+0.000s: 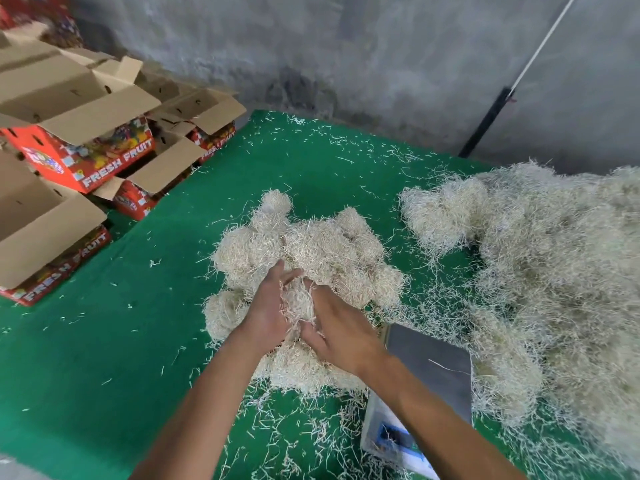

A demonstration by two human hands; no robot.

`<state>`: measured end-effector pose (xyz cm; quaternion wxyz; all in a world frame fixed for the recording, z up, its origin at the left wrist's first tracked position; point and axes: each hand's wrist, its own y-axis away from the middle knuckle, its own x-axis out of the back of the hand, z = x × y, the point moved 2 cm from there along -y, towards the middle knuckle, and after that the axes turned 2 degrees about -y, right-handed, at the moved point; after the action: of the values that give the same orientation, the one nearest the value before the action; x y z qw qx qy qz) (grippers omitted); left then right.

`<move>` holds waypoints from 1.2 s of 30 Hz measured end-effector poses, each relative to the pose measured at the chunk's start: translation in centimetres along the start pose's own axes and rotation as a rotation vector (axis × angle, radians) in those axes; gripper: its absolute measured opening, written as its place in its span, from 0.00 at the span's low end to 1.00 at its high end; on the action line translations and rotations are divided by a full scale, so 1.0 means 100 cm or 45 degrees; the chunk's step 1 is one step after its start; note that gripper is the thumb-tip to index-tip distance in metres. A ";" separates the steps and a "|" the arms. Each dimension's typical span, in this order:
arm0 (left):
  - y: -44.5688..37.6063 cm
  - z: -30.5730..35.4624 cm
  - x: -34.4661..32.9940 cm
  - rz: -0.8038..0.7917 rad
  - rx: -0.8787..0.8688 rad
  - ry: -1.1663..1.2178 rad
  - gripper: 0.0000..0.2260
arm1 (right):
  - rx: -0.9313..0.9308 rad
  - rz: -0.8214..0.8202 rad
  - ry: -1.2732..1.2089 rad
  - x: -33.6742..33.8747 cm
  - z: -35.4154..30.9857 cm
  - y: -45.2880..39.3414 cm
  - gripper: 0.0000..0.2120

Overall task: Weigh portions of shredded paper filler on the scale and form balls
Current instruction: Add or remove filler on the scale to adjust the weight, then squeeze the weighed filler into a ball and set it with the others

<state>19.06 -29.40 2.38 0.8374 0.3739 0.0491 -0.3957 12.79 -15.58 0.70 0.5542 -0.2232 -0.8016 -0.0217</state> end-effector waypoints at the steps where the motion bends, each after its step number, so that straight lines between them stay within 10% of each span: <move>1: -0.004 0.003 0.003 0.074 -0.138 -0.183 0.20 | -0.008 0.035 0.044 0.002 0.000 -0.012 0.29; 7: -0.008 -0.005 0.019 0.517 -0.886 -0.952 0.14 | -0.438 -0.112 -0.379 -0.003 0.021 -0.029 0.36; 18: -0.034 -0.062 -0.052 0.240 -0.884 -2.135 0.14 | -1.037 -0.037 -0.913 0.068 0.080 0.038 0.14; 31: -0.031 -0.050 -0.013 0.756 -0.641 -1.722 0.12 | -1.173 0.411 -1.553 0.100 0.138 0.096 0.10; 36: -0.019 -0.052 -0.036 0.761 -0.786 -2.123 0.19 | -1.278 0.610 -1.379 0.102 0.169 0.116 0.10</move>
<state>16.33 -24.44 -1.11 0.7314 -0.2720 -0.5622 -0.2737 -0.56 3.06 0.85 -0.0927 -0.5941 -0.7849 -0.1497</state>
